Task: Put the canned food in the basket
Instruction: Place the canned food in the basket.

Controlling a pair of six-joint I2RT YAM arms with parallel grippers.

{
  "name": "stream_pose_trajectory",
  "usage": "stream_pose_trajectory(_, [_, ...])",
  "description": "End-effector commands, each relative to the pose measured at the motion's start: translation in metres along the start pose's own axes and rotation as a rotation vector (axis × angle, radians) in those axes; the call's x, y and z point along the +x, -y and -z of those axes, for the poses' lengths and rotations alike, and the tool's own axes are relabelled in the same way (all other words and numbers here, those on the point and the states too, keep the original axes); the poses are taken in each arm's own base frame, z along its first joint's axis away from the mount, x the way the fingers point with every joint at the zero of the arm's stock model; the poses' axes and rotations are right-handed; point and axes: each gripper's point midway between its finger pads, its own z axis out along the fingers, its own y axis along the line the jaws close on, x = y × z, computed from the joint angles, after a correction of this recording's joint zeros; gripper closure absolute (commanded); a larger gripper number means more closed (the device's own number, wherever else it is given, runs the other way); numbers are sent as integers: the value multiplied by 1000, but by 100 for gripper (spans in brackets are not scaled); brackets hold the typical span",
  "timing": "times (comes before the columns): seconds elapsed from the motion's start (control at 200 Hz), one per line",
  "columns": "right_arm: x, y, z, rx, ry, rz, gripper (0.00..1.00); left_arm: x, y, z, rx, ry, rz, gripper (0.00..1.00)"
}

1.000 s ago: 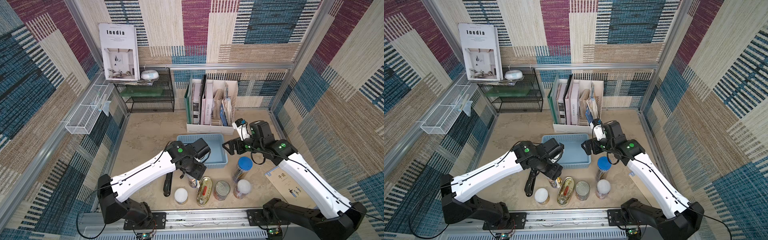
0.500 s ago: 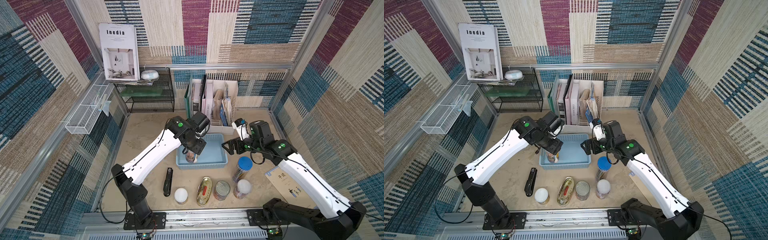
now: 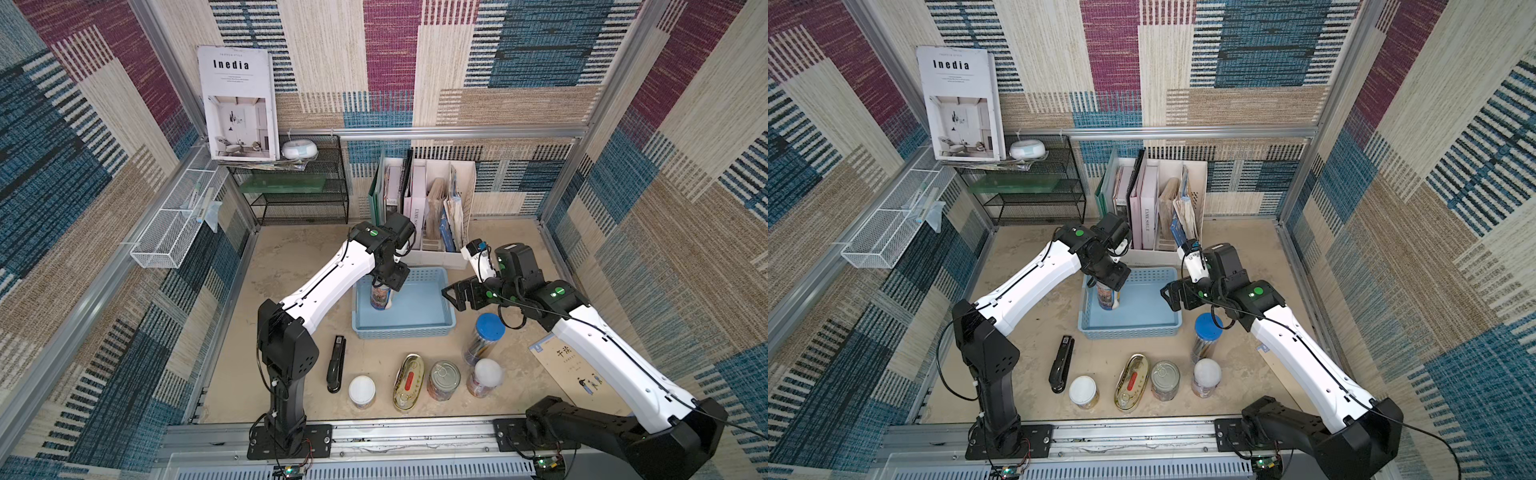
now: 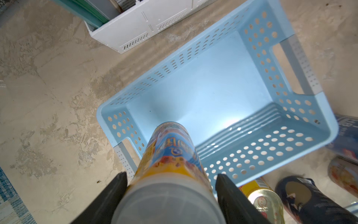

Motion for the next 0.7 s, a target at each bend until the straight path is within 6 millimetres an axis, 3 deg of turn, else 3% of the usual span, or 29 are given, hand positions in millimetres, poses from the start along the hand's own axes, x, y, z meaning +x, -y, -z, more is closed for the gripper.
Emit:
stream_pose_trajectory(0.0, [-5,-2,-2,-13,25,11,1,-19,-12,-6,-15,87,17,91])
stream_pose_trajectory(0.205, [0,0,-9,-18,18,3,1,-18,-31,-31,-18,91,62,95])
stream_pose_trajectory(0.446, [4,0,-13,-26,17,-2,1,-24,-37,-49,-31,100,55,93])
stream_pose_trajectory(0.696, [8,1,-10,-20,23,-1,1,-18,-46,-71,-72,75,61,82])
